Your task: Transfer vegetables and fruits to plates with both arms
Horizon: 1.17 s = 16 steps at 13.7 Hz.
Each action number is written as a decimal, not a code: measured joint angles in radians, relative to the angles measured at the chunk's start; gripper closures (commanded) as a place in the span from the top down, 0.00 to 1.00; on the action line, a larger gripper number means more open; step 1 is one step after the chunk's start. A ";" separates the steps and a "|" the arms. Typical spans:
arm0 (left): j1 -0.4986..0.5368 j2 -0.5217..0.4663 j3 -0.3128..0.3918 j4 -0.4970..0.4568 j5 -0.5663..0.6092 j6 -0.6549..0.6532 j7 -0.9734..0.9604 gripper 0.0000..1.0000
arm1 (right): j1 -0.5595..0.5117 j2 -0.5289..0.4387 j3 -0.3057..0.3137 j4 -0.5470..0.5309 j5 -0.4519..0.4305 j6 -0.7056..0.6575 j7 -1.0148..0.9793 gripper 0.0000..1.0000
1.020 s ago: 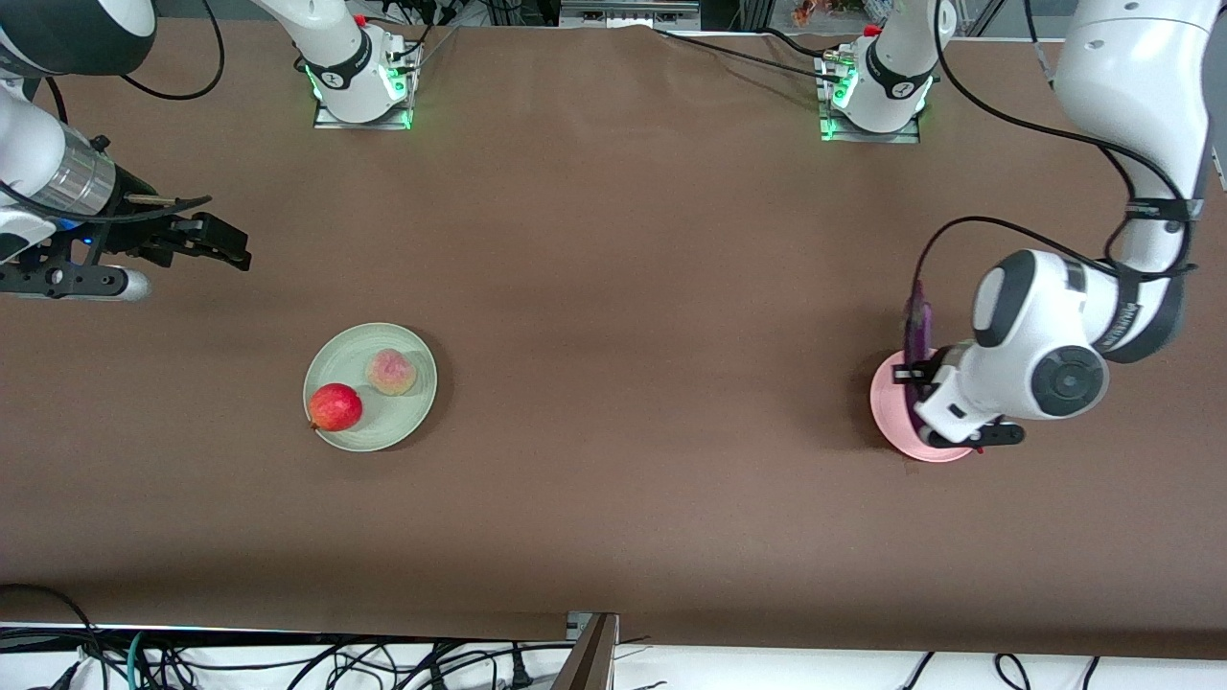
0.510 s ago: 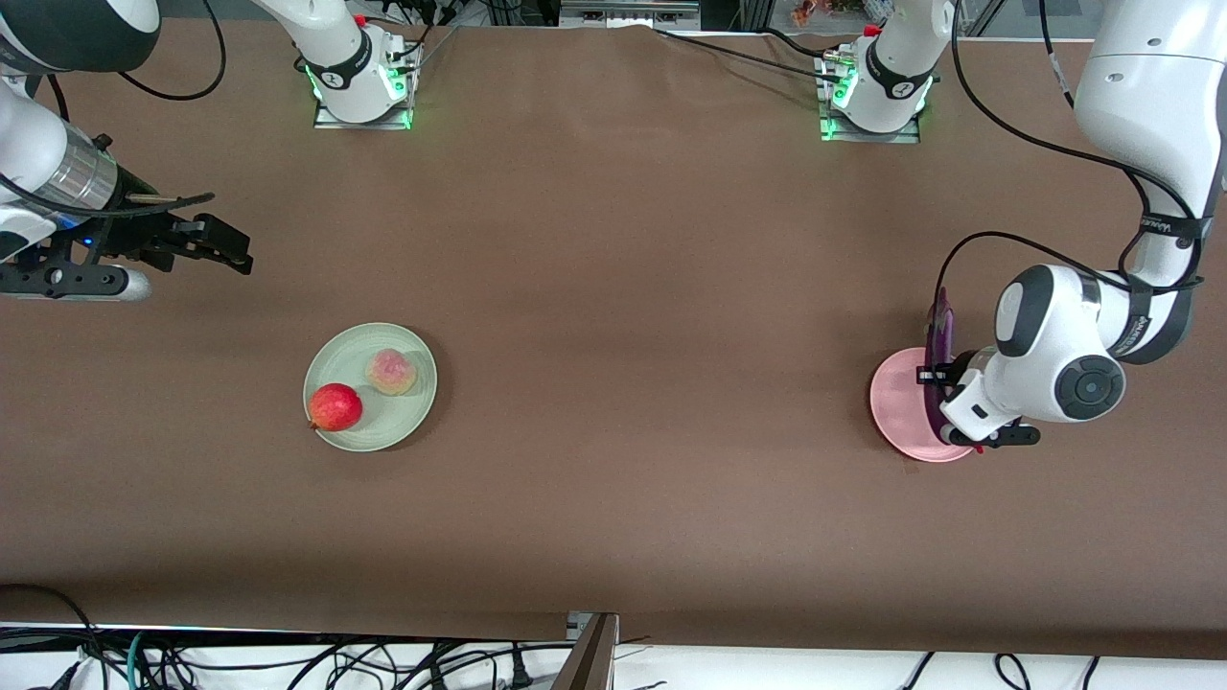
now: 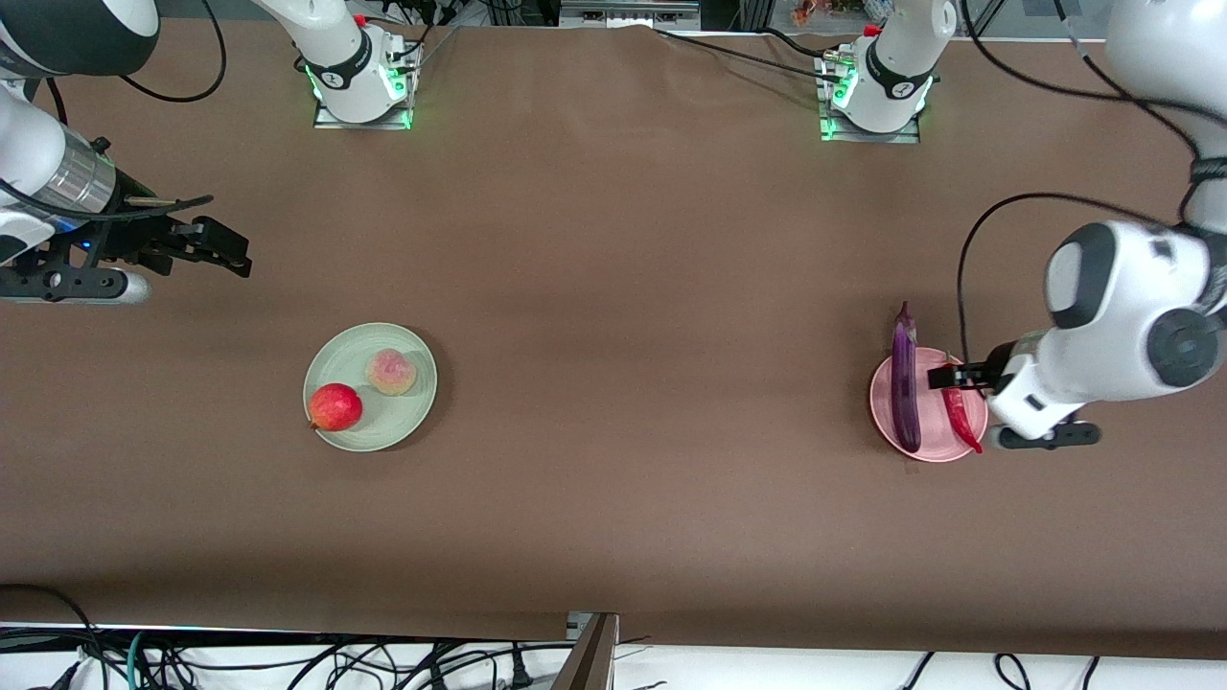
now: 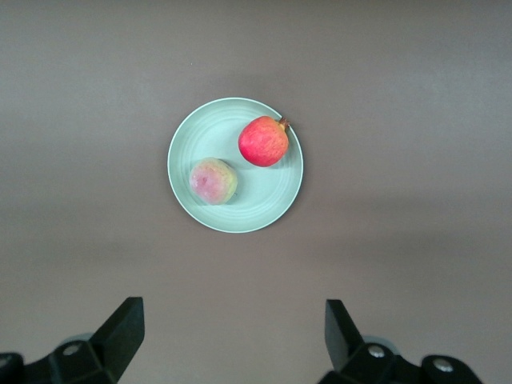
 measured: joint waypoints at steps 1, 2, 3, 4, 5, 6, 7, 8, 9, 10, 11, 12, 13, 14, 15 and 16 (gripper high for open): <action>0.008 -0.034 0.000 0.018 -0.012 -0.025 0.007 1.00 | 0.000 0.001 0.000 0.000 0.000 0.000 -0.001 1.00; 0.016 -0.068 0.000 0.033 -0.017 -0.044 0.012 1.00 | 0.000 0.001 0.000 0.001 0.000 0.000 -0.003 1.00; 0.020 -0.098 0.000 0.046 -0.019 -0.054 0.013 1.00 | 0.000 0.001 0.000 0.002 0.000 0.000 -0.004 1.00; 0.022 -0.125 0.000 0.059 -0.020 -0.066 0.013 1.00 | -0.001 0.001 0.000 0.003 0.000 0.001 -0.009 1.00; 0.022 -0.148 0.000 0.079 -0.020 -0.093 0.013 1.00 | -0.001 0.001 -0.001 0.004 0.000 0.002 -0.018 1.00; 0.022 -0.163 -0.001 0.109 -0.020 -0.135 0.013 1.00 | -0.001 0.001 -0.001 0.004 0.000 0.003 -0.024 1.00; 0.021 -0.169 -0.003 0.145 -0.021 -0.175 0.013 1.00 | -0.001 0.001 0.000 0.004 0.000 0.003 -0.027 1.00; 0.019 -0.169 -0.006 0.179 -0.022 -0.196 0.013 1.00 | -0.001 0.001 0.000 0.004 0.000 0.003 -0.028 1.00; 0.018 -0.168 -0.008 0.203 -0.025 -0.203 0.013 1.00 | -0.001 0.001 0.000 0.004 0.000 0.003 -0.029 1.00; 0.015 -0.168 -0.007 0.219 -0.026 -0.207 0.013 1.00 | -0.001 0.001 0.000 0.004 0.000 0.003 -0.030 1.00; 0.008 -0.172 0.002 0.230 -0.027 -0.221 0.013 1.00 | -0.001 0.001 0.000 0.004 0.000 0.003 -0.030 1.00; -0.016 -0.185 0.035 0.228 -0.027 -0.241 0.015 1.00 | -0.001 0.001 0.000 0.004 0.000 0.003 -0.031 1.00; -0.070 -0.210 0.098 0.212 -0.029 -0.259 0.025 1.00 | 0.000 0.001 0.000 0.004 0.000 0.003 -0.031 1.00; -0.151 -0.249 0.184 0.171 -0.030 -0.262 0.045 1.00 | 0.000 0.001 0.001 0.004 0.000 0.003 -0.031 1.00; -0.225 -0.300 0.255 0.105 -0.030 -0.235 0.071 1.00 | 0.000 0.001 0.001 0.005 0.000 0.003 -0.031 1.00; -0.270 -0.362 0.294 0.010 -0.030 -0.167 0.098 1.00 | 0.000 0.001 0.001 0.005 0.000 0.003 -0.031 1.00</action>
